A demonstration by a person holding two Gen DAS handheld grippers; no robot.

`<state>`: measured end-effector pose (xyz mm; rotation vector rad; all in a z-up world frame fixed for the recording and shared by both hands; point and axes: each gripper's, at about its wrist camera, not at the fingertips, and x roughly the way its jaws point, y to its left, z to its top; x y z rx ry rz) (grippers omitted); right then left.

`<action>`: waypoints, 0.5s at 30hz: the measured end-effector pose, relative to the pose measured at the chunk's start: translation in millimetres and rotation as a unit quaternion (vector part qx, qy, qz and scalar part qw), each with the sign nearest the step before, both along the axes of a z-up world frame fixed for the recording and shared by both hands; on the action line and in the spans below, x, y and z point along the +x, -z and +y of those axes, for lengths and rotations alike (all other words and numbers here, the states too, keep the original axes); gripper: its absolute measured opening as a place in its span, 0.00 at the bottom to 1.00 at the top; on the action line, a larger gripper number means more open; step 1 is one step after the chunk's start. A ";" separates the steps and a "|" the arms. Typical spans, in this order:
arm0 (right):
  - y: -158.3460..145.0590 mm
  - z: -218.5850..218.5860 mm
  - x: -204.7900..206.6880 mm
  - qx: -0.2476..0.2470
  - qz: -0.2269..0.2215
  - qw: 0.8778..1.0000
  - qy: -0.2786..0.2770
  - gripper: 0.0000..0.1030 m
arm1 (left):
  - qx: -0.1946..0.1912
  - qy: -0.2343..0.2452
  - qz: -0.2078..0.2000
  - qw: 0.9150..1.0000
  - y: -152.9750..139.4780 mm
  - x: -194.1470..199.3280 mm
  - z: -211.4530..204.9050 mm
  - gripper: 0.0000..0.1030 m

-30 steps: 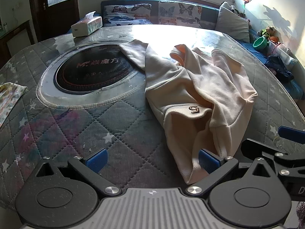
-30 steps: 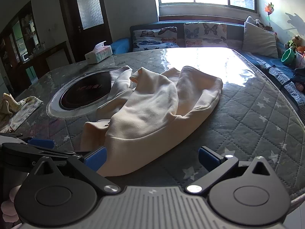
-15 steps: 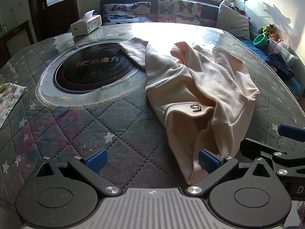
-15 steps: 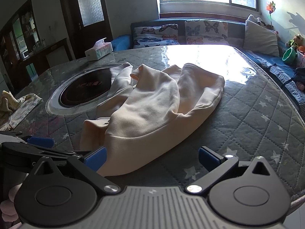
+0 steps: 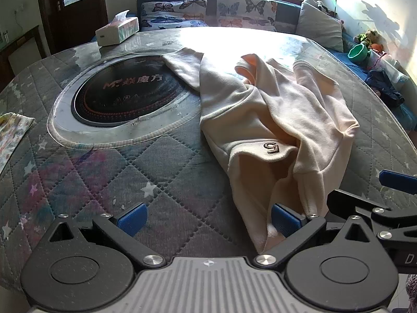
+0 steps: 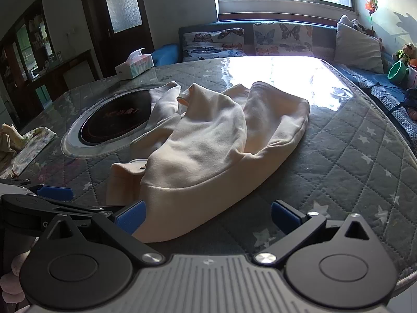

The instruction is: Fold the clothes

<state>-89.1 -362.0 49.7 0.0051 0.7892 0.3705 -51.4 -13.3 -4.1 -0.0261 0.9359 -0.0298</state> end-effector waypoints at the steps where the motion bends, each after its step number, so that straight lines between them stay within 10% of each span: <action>1: -0.3 -1.1 0.6 0.000 0.001 1.000 0.000 1.00 | 0.000 0.000 0.001 1.000 0.2 0.6 0.2 1.00; 15: -1.0 -1.6 9.6 0.004 0.004 1.000 -0.001 1.00 | -0.001 0.002 0.004 1.000 -0.4 7.3 2.0 1.00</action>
